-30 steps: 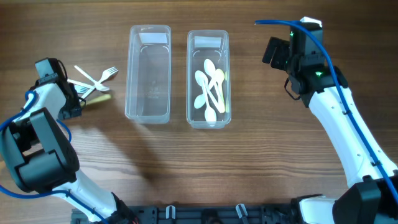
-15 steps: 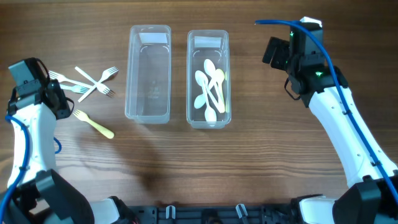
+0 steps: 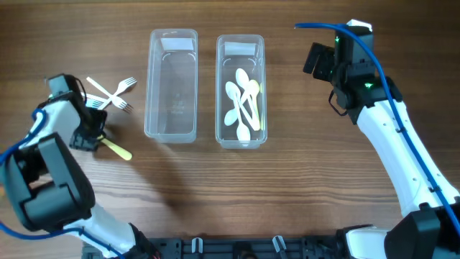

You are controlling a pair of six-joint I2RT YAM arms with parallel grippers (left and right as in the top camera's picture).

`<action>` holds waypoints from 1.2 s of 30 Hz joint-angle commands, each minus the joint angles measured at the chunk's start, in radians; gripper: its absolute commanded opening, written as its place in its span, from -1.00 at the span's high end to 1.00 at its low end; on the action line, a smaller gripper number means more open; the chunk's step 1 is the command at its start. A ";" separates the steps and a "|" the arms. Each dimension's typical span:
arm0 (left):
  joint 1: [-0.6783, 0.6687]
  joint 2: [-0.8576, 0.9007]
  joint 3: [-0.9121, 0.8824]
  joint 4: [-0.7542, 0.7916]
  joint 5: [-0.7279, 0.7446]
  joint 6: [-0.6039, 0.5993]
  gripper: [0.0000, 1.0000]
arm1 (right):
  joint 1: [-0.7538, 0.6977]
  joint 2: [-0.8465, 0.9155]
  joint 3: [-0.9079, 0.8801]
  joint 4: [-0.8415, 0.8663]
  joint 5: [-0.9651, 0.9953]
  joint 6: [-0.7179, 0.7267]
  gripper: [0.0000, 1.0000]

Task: Pack container
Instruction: 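Close the left gripper on the cream fork and lift it, then carry the cream fork into the left container and release it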

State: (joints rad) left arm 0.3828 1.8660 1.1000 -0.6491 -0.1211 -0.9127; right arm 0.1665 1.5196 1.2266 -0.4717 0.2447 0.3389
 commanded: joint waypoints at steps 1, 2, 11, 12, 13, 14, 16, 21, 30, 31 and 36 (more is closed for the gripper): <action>-0.002 0.066 -0.006 0.011 0.027 0.076 -0.43 | -0.003 0.001 0.006 0.000 0.018 0.002 -1.00; -0.002 0.081 -0.006 0.016 0.027 0.087 -0.40 | -0.003 0.001 0.006 0.000 0.018 0.002 -1.00; -0.001 0.110 -0.006 -0.061 0.027 0.098 0.92 | -0.003 0.001 0.006 0.000 0.018 0.002 -0.99; -0.001 0.103 -0.006 -0.067 0.027 0.098 0.92 | -0.003 0.001 0.006 0.000 0.018 0.002 -0.99; -0.001 0.078 0.000 -0.082 0.027 0.098 0.92 | -0.003 0.001 0.006 0.000 0.018 0.002 -0.99; 0.000 0.058 0.012 -0.101 0.027 0.098 0.92 | -0.003 0.001 0.006 0.000 0.018 0.002 -1.00; 0.000 -0.001 0.061 -0.159 0.027 0.098 0.92 | -0.003 0.001 0.006 0.000 0.018 0.002 -0.99; -0.001 -0.222 0.211 -0.270 0.027 0.098 0.92 | -0.003 0.001 0.006 0.000 0.017 0.002 -0.99; -0.190 -0.604 0.230 0.017 0.283 0.398 0.81 | -0.003 0.001 0.006 0.000 0.018 0.002 -1.00; -0.241 -0.602 0.230 0.062 0.296 0.468 0.81 | -0.003 0.001 0.006 0.000 0.017 0.002 -1.00; -0.492 -0.451 0.230 0.158 0.225 0.719 0.84 | -0.003 0.001 0.006 0.000 0.018 0.002 -1.00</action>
State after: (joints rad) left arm -0.0071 1.3064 1.3243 -0.5117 0.1242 -0.3813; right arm 0.1665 1.5196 1.2266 -0.4721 0.2447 0.3393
